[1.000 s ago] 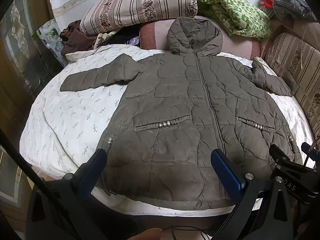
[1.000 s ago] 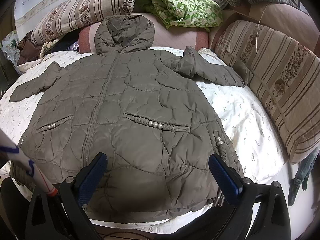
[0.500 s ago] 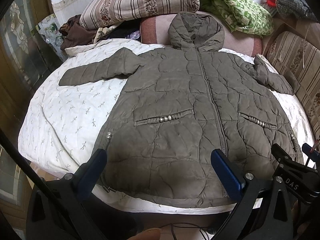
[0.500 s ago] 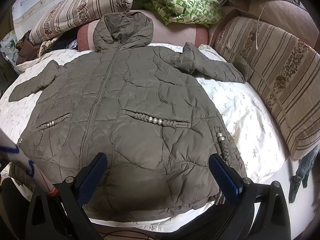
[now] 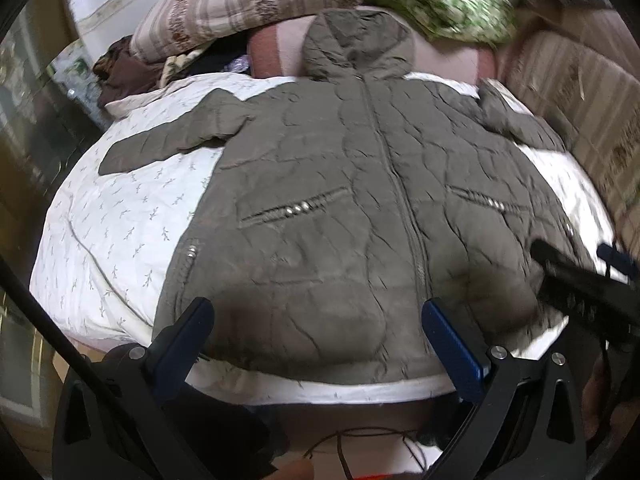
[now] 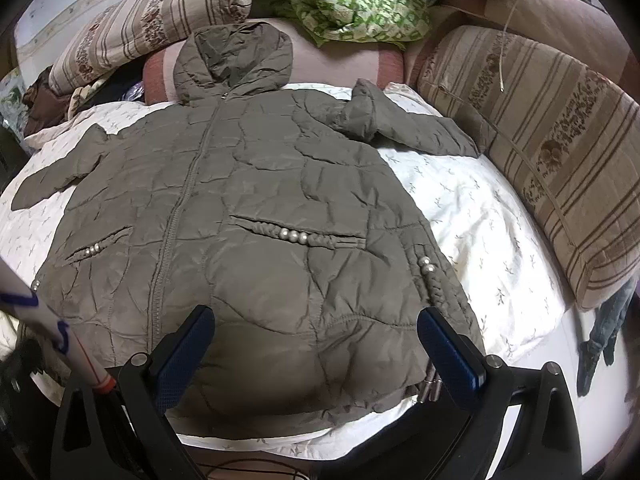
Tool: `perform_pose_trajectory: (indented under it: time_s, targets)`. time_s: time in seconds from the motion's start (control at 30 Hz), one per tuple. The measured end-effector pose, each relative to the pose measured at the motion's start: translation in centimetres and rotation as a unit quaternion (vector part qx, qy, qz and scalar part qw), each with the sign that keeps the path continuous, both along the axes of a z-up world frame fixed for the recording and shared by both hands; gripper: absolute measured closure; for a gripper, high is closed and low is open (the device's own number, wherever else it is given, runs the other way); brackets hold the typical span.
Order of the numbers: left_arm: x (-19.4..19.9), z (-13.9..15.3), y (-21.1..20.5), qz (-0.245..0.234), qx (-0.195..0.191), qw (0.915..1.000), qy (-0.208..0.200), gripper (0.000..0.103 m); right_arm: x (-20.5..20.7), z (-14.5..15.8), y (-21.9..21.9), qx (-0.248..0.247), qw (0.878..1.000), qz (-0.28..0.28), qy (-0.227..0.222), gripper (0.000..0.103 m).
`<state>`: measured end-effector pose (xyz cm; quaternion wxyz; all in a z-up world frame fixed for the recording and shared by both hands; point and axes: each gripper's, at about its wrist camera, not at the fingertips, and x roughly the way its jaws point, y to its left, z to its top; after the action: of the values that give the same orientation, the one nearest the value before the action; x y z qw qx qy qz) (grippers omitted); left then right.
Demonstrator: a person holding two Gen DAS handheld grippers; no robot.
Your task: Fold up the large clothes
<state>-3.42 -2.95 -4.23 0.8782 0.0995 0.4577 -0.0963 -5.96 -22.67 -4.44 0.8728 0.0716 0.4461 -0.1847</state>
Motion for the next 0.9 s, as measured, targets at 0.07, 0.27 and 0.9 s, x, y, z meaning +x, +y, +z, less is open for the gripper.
perform_pose_trajectory:
  time_s: [0.07,0.27,0.9]
  targets:
    - [-0.8,0.0,-0.3,-0.017,-0.008,0.9998,0.005,0.000,-0.2,0.1,-0.2,0.001,1.000,-0.004,0.000,0.000]
    - [-1.6,0.4,-0.2,-0.030,-0.026,0.9992,0.011,0.000,-0.7,0.6,-0.9,0.001,1.000,-0.018,-0.004,0.000]
    - [-1.6,3.2,2.6,-0.010,-0.095,0.9948,-0.035,0.000,-1.2,1.9,0.5,-0.005,1.000,-0.009,-0.014,0.000]
